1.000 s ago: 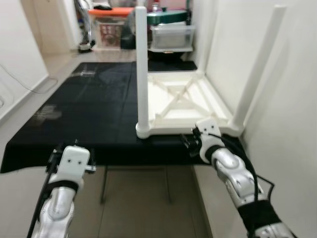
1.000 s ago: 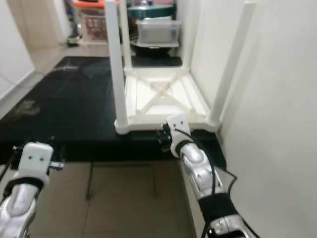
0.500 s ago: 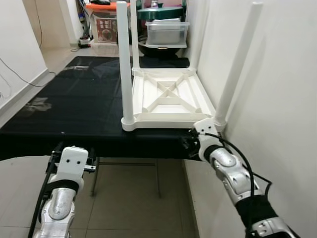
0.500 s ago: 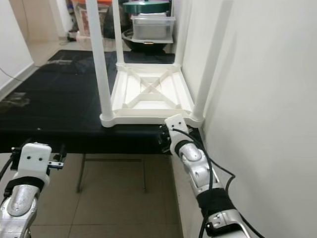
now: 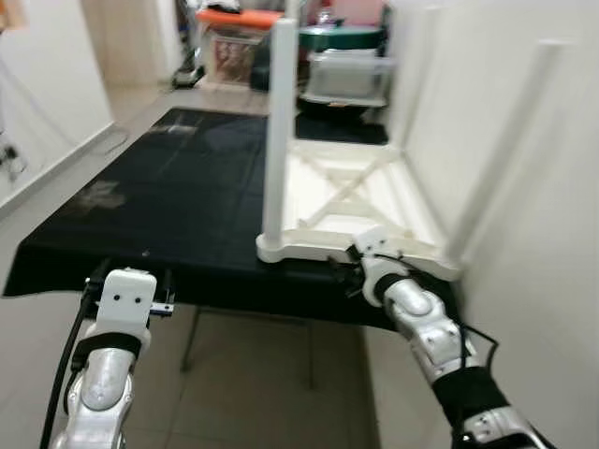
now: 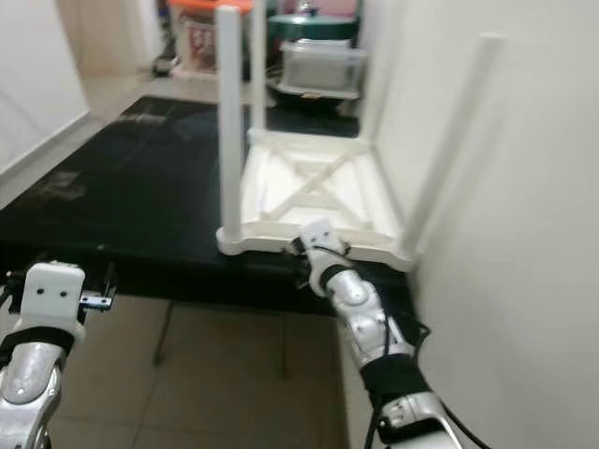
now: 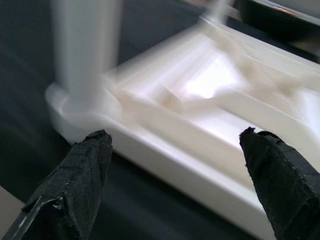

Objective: Building children table

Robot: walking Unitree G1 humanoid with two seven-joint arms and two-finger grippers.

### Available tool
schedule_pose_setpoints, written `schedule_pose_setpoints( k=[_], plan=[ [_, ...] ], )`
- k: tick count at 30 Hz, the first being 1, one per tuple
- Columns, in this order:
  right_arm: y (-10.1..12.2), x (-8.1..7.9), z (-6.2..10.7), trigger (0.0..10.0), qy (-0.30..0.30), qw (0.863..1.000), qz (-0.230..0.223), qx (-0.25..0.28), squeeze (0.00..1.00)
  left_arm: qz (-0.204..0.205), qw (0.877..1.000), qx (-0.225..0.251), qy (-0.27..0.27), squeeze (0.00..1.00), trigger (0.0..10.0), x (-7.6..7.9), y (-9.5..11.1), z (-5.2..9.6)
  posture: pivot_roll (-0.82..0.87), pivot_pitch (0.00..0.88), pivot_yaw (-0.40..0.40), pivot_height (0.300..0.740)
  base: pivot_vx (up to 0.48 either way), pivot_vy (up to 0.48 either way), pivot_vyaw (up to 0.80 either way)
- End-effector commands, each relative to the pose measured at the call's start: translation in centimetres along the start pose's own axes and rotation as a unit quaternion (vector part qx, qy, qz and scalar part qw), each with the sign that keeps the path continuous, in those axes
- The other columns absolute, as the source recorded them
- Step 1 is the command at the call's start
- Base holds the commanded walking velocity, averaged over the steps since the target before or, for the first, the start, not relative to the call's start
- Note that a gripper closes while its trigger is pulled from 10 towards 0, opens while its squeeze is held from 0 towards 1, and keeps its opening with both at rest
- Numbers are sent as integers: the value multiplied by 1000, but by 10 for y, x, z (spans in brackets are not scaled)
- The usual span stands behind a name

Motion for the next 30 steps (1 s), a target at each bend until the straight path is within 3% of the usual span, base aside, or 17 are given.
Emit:
schedule_pose_setpoints(
  k=[1,4,10,14,17,18,21,24,30],
  plan=[
    [-8,8,2,10000,-9,1000,3,-10,0,10,1000,10,-13,27,10000,9,6,-3,50,0,-73,740,461,0,0],
    [-8,8,2,10000,-9,1000,13,-9,0,11,1000,12,-13,27,10000,9,6,-3,48,0,-72,740,461,0,0],
    [-6,8,2,10000,5,1000,11,-3,0,8,999,24,-22,0,10000,11,11,-2,49,0,-71,740,0,0,0],
    [-1,-1,5,10000,81,996,23,12,0,12,999,17,-27,0,10000,12,8,-1,47,0,-70,740,0,0,0],
    [4,-3,15,10000,186,981,44,17,0,17,999,24,-35,0,10000,14,10,0,42,0,-69,740,0,0,0],
    [4,-3,15,10000,186,981,44,17,0,17,999,24,-35,0,10000,14,10,0,42,0,-69,740,0,0,0],
    [13,12,23,10000,243,967,70,23,0,31,998,32,-39,0,10000,13,12,4,40,0,-68,740,0,0,0],
    [14,29,23,10000,254,963,93,11,0,34,998,35,-40,0,10000,13,12,5,40,0,-73,740,0,0,0],
    [10,31,23,10000,281,954,101,-4,0,32,998,35,-41,0,10000,14,12,5,46,0,-78,740,0,0,0]
  ],
)
Point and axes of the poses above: a point about 5 cm out from each wrist's last joint towards the gripper, its own z axis pointing back from the gripper into the wrist, its own y axis along the axis of the wrist's last joint, x = y × z, the point moved 6 cm from there along -z, pointing out of the wrist towards the gripper, and after that the axes turned 4 degrees about z, right-handed, at the moved point
